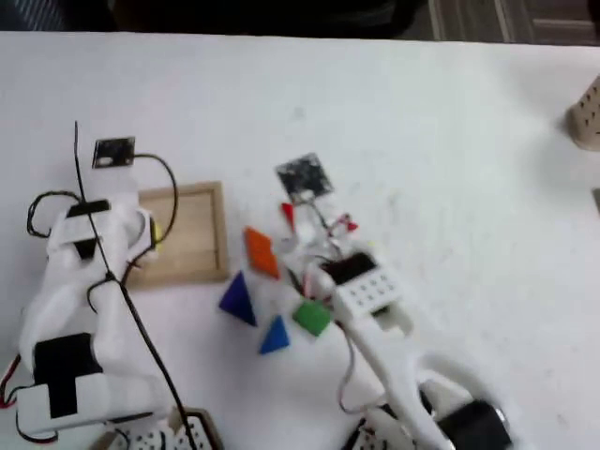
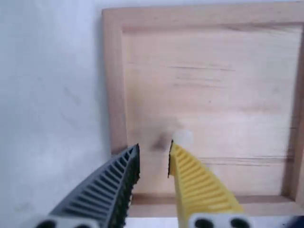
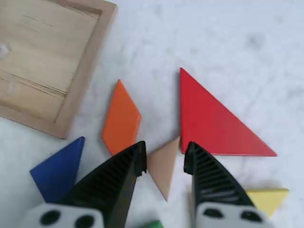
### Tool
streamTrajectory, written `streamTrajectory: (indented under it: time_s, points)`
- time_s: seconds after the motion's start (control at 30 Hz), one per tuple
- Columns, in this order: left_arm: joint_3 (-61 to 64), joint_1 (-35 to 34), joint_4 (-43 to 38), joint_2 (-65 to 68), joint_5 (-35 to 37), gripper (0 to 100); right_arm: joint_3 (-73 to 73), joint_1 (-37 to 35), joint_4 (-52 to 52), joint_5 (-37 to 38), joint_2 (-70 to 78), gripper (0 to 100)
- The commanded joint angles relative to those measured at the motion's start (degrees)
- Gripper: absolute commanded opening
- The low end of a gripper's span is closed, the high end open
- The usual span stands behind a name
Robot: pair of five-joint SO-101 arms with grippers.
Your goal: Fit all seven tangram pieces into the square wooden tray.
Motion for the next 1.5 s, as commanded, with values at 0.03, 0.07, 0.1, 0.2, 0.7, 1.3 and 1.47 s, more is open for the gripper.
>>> streamTrajectory:
  time_s: [0.03,0.07,0.1,0.2,0.7,1.3,1.47]
  points:
    - [-2.8,0.8,0.0,-0.3,0.4,14,-7.5,-5.1,0.9,-3.3,8.1,13.9]
    - [-2.8,0.7,0.0,-0.3,0.4,14,-7.4,-5.9,2.0,-3.3,8.3,13.9]
    - [-2.9,0.1,0.0,-0.3,0.5,14,-7.4,-6.5,3.6,-3.3,8.3,13.9]
    - [-3.3,-1.0,-0.1,-0.3,0.8,14,-7.4,-7.7,7.1,-3.3,6.7,13.8]
    - [-4.7,-3.6,-0.9,-0.3,3.8,14,-2.9,-20.5,-5.1,-4.0,11.1,14.2]
    - [-5.3,-4.3,-0.8,-0.1,5.4,23,-3.6,-25.1,-4.2,-7.6,14.8,22.7]
    - [-5.1,-4.1,-0.8,0.0,5.4,23,-5.2,-23.7,-5.0,-7.4,18.7,22.7]
